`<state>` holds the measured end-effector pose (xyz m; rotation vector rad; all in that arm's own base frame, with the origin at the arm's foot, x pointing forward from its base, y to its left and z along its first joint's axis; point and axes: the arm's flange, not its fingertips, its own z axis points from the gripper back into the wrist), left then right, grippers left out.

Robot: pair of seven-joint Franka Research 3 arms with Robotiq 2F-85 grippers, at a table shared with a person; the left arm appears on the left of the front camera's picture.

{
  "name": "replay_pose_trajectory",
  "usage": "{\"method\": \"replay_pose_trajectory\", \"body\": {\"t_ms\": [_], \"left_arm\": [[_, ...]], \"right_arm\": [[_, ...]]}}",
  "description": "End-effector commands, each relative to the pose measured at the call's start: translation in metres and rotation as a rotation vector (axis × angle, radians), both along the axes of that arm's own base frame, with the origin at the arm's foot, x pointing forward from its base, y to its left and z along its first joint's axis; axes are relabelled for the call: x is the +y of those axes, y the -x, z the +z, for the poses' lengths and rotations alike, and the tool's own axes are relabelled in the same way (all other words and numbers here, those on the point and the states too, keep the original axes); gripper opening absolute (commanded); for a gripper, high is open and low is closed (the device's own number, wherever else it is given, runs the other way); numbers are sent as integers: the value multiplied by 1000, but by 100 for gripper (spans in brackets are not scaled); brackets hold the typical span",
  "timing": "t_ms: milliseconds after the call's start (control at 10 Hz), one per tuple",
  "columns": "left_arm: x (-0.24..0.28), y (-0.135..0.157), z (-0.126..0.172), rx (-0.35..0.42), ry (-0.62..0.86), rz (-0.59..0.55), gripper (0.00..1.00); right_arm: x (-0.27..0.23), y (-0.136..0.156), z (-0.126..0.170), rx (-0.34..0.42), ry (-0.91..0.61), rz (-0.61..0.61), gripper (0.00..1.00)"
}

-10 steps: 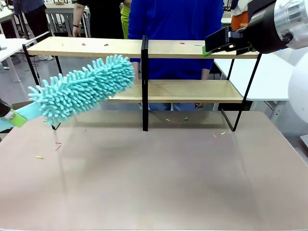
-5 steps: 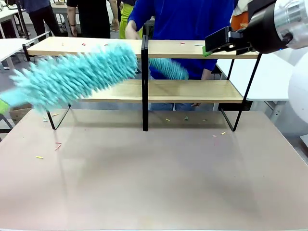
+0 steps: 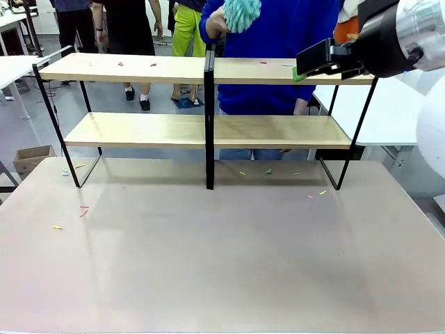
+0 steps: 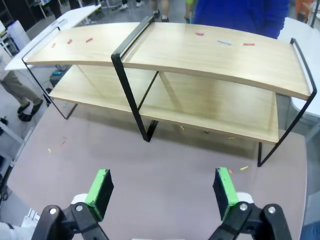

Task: Clean the shelves.
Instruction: Clean a randomly selected level of the Shelf with the Duster, then clean another randomly selected level of the Shelf with the Duster.

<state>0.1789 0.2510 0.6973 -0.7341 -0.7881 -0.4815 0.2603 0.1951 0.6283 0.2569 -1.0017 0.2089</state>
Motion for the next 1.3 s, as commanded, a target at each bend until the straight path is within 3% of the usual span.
{"method": "replay_pose_trajectory", "body": {"t_ms": [0,100,200,1000,1100,1200], "left_arm": [[34,-4,-1,-89,178,68,13],[49,-10,-13,22,259,70,13],[34,11,-1,-42,102,66,13],[34,11,-1,-42,102,66,13],[34,13,-4,-15,96,82,13],[-1,6,1,21,9,-25,13]], "right_arm": [[0,0,1,0,-4,1,100],[0,0,1,0,-4,1,100],[0,0,1,0,-4,1,100],[0,0,1,0,-4,1,100],[0,0,1,0,-4,1,100],[0,0,1,0,-4,1,100]]}}
